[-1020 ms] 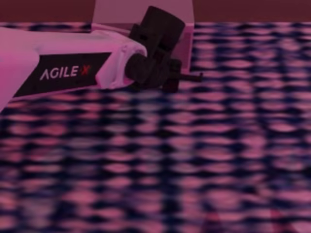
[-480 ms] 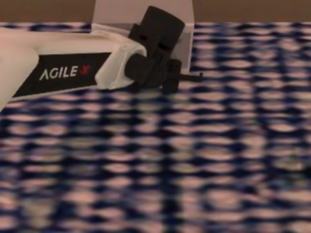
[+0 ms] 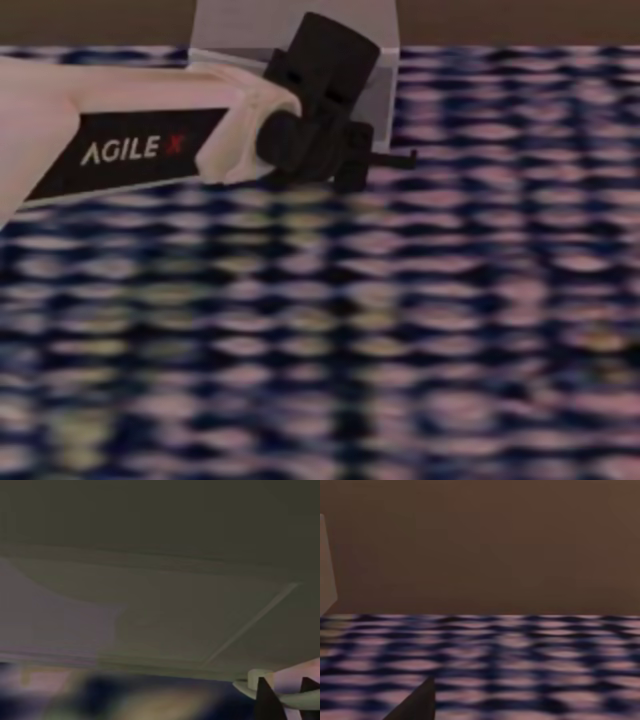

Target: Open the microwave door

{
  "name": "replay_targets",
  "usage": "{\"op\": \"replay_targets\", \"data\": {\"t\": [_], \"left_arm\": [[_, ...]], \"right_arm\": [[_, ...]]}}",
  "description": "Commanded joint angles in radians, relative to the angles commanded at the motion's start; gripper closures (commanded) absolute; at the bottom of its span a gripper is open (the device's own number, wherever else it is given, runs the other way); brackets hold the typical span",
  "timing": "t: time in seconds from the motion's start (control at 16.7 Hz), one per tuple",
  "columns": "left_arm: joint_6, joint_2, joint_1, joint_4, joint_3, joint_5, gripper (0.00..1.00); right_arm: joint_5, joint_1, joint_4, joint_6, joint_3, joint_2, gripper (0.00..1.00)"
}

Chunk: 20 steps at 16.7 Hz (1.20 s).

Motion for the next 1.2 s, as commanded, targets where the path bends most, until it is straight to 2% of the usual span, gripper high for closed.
{"op": "replay_targets", "data": {"t": [0.6, 1.2], "left_arm": [[0.039, -0.027, 0.009, 0.023, -0.042, 0.031, 1.0], [0.04, -0.028, 0.009, 0.023, -0.043, 0.032, 1.0]], "right_arm": [[0.0, 0.0, 0.0, 0.0, 0.0, 0.0, 0.0], [0.0, 0.0, 0.0, 0.0, 0.0, 0.0, 0.0]]}}
